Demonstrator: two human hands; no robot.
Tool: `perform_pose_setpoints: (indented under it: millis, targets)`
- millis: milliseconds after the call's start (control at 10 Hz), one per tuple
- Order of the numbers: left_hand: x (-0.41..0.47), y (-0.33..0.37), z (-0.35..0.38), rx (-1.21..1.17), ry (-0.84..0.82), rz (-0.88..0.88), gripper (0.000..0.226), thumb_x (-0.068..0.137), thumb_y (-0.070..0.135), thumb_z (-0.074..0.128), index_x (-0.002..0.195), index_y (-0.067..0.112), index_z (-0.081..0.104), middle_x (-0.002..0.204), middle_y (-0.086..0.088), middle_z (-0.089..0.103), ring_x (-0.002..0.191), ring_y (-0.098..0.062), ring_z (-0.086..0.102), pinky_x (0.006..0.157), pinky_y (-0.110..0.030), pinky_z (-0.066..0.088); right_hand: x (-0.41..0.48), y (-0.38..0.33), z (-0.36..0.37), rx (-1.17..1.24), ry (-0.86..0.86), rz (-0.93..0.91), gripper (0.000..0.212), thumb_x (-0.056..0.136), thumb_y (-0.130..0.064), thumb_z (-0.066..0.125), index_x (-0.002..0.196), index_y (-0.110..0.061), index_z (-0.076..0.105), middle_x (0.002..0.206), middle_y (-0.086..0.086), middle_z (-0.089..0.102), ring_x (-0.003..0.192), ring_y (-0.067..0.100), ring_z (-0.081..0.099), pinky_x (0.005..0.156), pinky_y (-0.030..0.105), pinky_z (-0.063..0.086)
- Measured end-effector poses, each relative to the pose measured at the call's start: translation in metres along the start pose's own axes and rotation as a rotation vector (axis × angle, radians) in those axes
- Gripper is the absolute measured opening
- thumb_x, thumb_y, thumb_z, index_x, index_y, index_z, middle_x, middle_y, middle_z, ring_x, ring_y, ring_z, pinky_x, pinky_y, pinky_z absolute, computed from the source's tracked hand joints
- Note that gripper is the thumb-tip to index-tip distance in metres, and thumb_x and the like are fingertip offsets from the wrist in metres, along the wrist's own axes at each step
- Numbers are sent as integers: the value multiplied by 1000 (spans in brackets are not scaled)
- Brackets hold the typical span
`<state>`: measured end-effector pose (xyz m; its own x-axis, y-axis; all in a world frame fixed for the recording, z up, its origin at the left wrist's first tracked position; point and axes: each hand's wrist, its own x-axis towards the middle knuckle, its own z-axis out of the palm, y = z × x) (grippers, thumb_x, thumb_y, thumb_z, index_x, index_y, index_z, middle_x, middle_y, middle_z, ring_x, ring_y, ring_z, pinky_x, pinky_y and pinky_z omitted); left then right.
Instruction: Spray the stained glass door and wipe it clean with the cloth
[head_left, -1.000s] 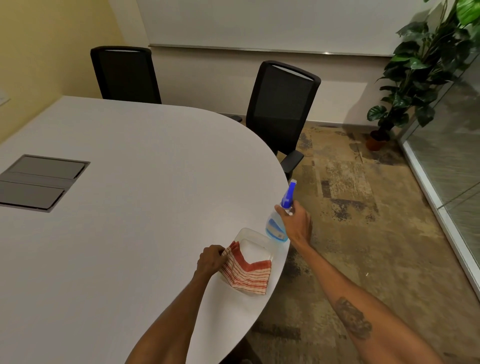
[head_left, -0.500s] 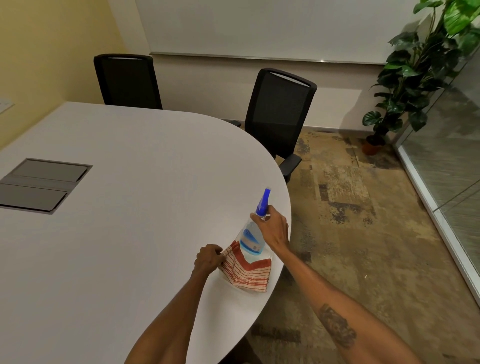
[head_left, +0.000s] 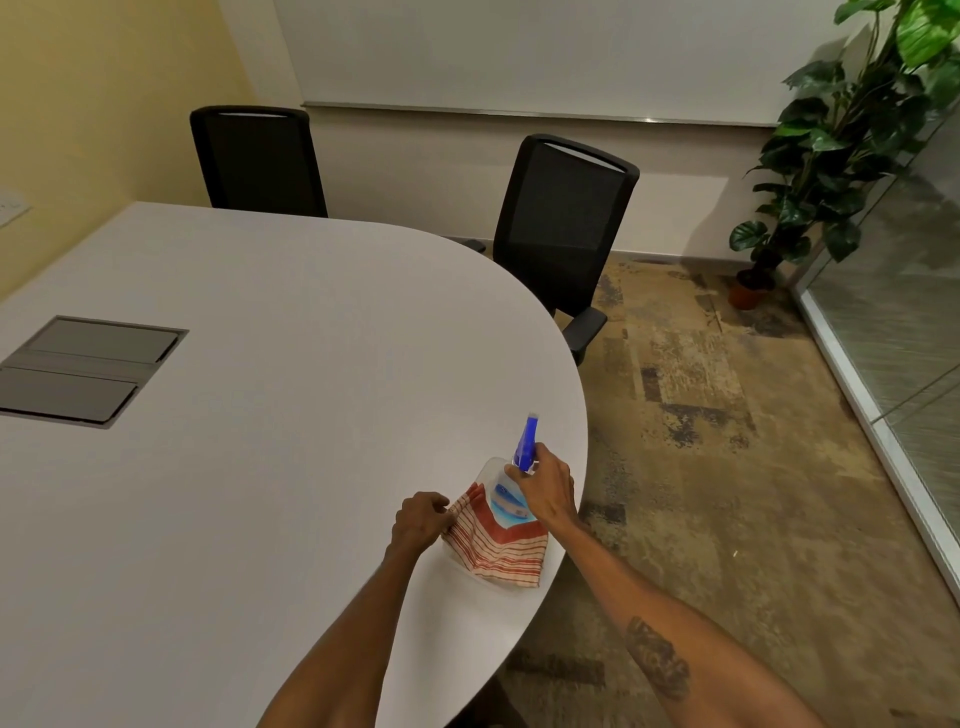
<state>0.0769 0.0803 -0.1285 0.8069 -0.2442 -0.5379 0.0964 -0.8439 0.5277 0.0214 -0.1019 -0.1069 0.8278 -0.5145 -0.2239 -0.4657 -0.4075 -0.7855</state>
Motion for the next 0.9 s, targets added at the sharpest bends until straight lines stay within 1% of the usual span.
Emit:
perform_pose_setpoints:
  millis: [200, 300, 400, 500, 600, 700, 800, 900]
  targets:
    - [-3, 1, 4, 8, 6, 13, 44, 102, 25, 60, 141, 7, 60, 142, -11, 63, 131, -26, 61, 114, -40, 46, -1, 0, 0, -11, -17, 22, 35, 94, -25, 68, 121, -6, 57, 117, 11, 68, 107, 25, 67, 94, 32, 53]
    - [-9, 3, 9, 5, 25, 17, 46, 105, 27, 54, 147, 9, 54, 149, -10, 57, 138, -27, 55, 118, -41, 41, -4, 0, -3, -26, -52, 32, 37, 96, -25, 66, 126, -7, 54, 124, 11, 66, 112, 25, 66, 97, 34, 53]
    - [-16, 4, 13, -7, 39, 18, 51, 106, 32, 50, 153, 13, 46, 158, -9, 47, 147, -27, 45, 124, -43, 34, -8, -1, -8, -25, -65, 20, 38, 96, -23, 65, 129, -7, 53, 129, 11, 64, 116, 26, 64, 99, 34, 52]
    - [-31, 11, 17, 57, 88, 22, 58, 106, 40, 47, 159, 18, 35, 166, -7, 33, 154, -27, 32, 127, -45, 27, -19, -3, -21, 2, -48, 18, 42, 98, -19, 62, 138, -10, 50, 141, 9, 57, 127, 28, 58, 104, 38, 50]
    - [-44, 18, 19, 102, 166, 34, 57, 106, 40, 46, 158, 18, 36, 165, -6, 34, 153, -26, 34, 126, -44, 27, -29, -4, -32, -22, -38, 3, 44, 100, -18, 58, 142, -12, 48, 147, 8, 52, 133, 27, 54, 107, 40, 48]
    - [-65, 28, 21, 172, 248, 127, 45, 108, 39, 42, 144, 16, 54, 148, -7, 57, 134, -24, 57, 115, -37, 45, -51, -4, -58, -63, -12, -37, 42, 103, -19, 52, 144, -13, 47, 152, 7, 48, 138, 25, 49, 110, 37, 44]
    - [-85, 36, 29, 217, 171, 226, 42, 108, 40, 41, 132, 14, 64, 133, -4, 68, 117, -21, 68, 102, -33, 54, -68, 4, -77, -84, 12, -41, 42, 105, -23, 48, 146, -14, 47, 153, 6, 46, 139, 25, 48, 111, 37, 43]
    - [-115, 61, 44, 249, 54, 360, 36, 107, 37, 46, 124, 13, 67, 129, -5, 69, 114, -20, 68, 101, -31, 55, -92, 15, -111, -127, 85, -43, 41, 105, -31, 46, 142, -13, 50, 145, 9, 55, 128, 26, 57, 107, 40, 50]
